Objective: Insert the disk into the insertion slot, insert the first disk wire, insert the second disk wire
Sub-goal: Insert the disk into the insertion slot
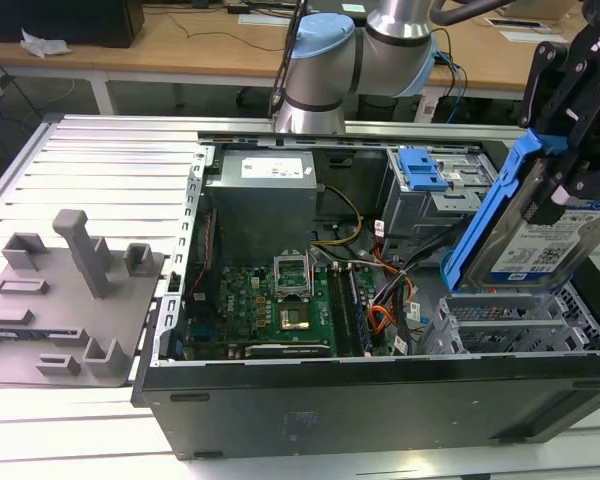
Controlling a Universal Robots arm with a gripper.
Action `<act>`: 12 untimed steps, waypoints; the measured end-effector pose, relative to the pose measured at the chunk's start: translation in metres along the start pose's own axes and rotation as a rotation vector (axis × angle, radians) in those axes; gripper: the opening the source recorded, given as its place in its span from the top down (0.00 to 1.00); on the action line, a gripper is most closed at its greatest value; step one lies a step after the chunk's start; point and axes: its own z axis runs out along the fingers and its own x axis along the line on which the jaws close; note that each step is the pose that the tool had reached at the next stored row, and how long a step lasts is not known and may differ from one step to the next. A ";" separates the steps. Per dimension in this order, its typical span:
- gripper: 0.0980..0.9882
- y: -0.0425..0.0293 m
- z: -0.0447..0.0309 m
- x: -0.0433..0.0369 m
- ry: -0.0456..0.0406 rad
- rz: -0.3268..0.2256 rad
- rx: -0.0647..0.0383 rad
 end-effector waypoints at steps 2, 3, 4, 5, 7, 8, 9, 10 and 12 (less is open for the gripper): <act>0.70 0.0000 0.0013 0.0000 -0.0001 0.000 0.000; 0.70 -0.0001 0.0019 0.0000 -0.0001 0.000 0.000; 0.70 -0.0001 0.0023 0.0000 0.0000 0.000 0.000; 0.70 -0.0001 0.0029 0.0000 0.0000 0.000 0.000; 0.70 -0.0002 0.0037 -0.0001 0.0000 0.000 0.000; 0.70 -0.0002 0.0045 0.0000 0.0000 0.000 0.000; 0.70 -0.0003 0.0060 0.0000 0.0000 0.000 0.000; 0.70 -0.0012 0.0076 -0.0001 -0.0001 0.000 0.000; 0.70 -0.0064 0.0097 -0.0002 -0.0001 0.000 0.000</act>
